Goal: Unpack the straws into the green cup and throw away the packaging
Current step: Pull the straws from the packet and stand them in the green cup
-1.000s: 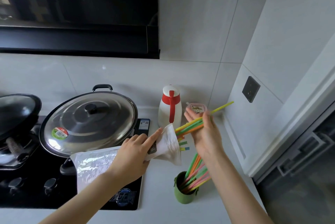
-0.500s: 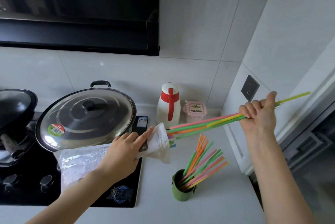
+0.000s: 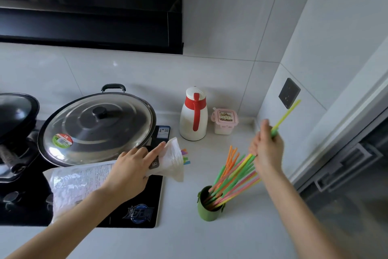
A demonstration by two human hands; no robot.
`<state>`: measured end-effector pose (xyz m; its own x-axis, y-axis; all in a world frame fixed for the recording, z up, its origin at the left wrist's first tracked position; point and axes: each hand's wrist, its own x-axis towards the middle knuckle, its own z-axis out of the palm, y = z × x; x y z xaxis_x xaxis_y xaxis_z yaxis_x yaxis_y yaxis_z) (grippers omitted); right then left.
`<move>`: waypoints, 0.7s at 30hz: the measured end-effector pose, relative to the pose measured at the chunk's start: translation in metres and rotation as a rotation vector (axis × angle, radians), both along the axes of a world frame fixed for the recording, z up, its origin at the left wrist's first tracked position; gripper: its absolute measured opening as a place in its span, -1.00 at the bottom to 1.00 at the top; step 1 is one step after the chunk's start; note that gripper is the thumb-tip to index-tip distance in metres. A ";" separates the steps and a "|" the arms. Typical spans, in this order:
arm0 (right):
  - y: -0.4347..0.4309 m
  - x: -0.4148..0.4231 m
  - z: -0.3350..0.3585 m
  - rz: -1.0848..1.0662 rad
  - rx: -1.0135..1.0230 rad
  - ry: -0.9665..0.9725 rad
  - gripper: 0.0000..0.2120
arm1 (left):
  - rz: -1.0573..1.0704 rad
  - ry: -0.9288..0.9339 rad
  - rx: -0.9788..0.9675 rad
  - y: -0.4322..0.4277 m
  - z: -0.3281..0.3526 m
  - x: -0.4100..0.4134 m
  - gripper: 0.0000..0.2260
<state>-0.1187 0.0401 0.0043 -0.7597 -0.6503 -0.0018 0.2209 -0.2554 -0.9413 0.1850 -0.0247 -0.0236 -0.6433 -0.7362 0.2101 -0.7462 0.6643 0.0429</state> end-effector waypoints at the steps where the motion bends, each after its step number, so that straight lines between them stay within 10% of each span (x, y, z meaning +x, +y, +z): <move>1: -0.003 0.008 -0.009 0.024 0.031 0.026 -0.59 | -0.004 -0.001 0.002 0.001 0.000 0.000 -0.03; 15: -0.005 0.044 -0.067 0.303 0.273 0.261 -0.83 | -0.014 0.021 0.007 0.007 -0.001 -0.005 -0.05; 21: -0.005 0.035 -0.055 0.312 0.271 0.350 -0.59 | -0.026 0.019 0.031 0.006 -0.002 -0.012 -0.06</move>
<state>-0.0839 0.0355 -0.0510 -0.5157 -0.8566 0.0176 -0.0915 0.0346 -0.9952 0.1735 -0.0186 -0.0255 -0.6586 -0.7254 0.2000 -0.7273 0.6819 0.0781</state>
